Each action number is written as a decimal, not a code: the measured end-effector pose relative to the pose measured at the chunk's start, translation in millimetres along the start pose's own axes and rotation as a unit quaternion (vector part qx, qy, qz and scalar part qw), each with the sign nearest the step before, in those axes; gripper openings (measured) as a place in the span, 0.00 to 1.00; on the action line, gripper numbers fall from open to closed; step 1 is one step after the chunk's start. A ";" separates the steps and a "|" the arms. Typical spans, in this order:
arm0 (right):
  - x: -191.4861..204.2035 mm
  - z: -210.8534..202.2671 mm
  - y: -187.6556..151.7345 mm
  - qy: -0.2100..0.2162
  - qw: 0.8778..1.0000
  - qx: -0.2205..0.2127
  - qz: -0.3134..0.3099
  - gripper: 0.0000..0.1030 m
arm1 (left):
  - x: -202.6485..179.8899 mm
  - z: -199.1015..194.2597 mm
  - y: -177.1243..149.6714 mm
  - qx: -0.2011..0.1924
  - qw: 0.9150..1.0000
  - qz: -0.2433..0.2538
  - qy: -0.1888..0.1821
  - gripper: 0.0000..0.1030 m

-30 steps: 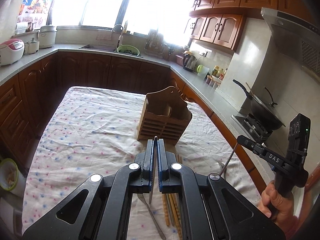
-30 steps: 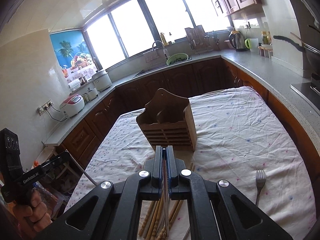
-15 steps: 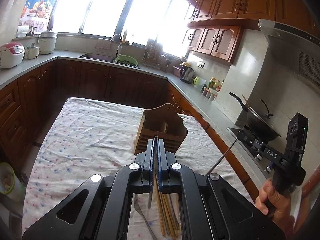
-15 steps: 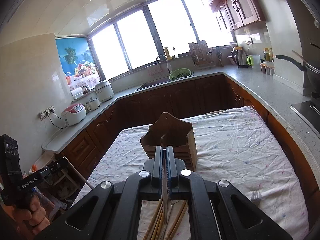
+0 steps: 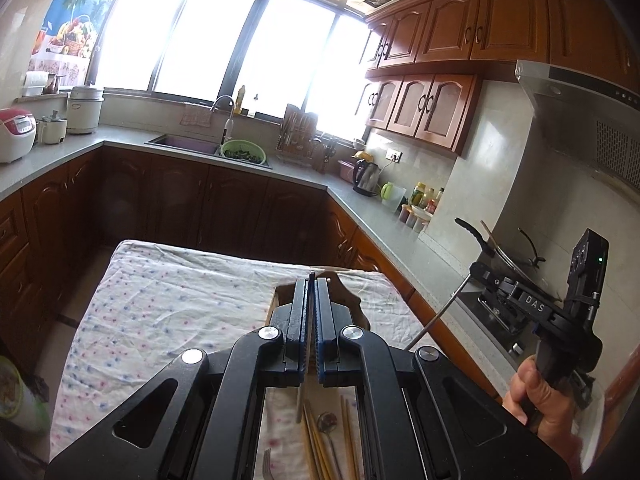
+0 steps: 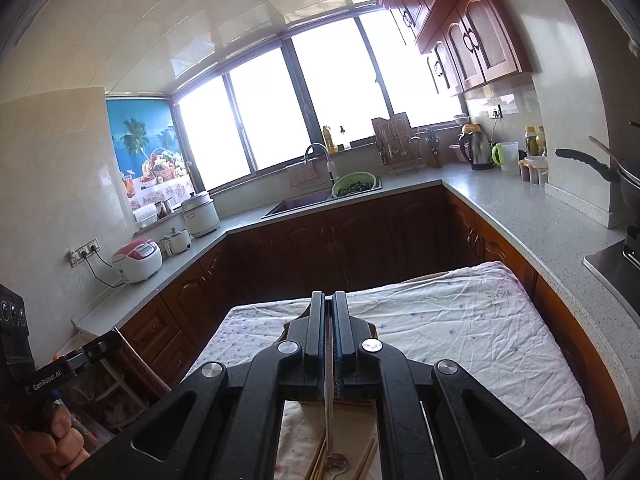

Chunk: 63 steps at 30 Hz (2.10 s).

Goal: Organize utensils

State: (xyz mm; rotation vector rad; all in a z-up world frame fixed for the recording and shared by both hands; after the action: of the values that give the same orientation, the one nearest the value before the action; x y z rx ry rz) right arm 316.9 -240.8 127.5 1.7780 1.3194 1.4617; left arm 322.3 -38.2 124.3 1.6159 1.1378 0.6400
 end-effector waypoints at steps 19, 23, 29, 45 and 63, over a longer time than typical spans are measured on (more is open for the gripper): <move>-15.7 94.3 33.9 -0.020 0.999 -0.024 0.002 0.03 | 49.7 121.7 47.5 -0.020 0.999 -0.043 0.026 0.00; -29.5 100.7 13.4 -0.002 1.000 -0.002 0.023 0.03 | 76.5 117.3 14.2 0.003 0.997 -0.069 0.038 0.00; -30.6 76.1 15.8 0.015 0.999 -0.018 0.038 0.03 | 98.9 97.0 -37.9 0.050 0.994 -0.082 0.052 0.00; -0.5 -7.1 44.4 0.062 0.995 -0.071 0.029 0.03 | 144.0 120.2 -200.6 0.277 0.938 -0.185 0.093 0.16; -33.0 -7.7 8.2 0.064 0.996 -0.032 0.056 0.03 | 135.5 197.8 -216.3 0.334 0.918 -0.044 0.209 0.29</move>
State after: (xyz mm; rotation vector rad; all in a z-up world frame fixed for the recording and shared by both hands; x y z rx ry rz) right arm 314.0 -275.0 121.5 1.7676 1.2361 1.6844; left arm 464.8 7.6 -161.7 2.0313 1.8834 0.5838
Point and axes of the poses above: each gripper's, at about its wrist camera, not at the fingertips, and z roughly the way its jaws point, x to its left, y to its top, the point moved 8 cm from there along z, roughly the way its jaws point, and after that the axes turned 12 degrees about z, right-handed, at the moved point
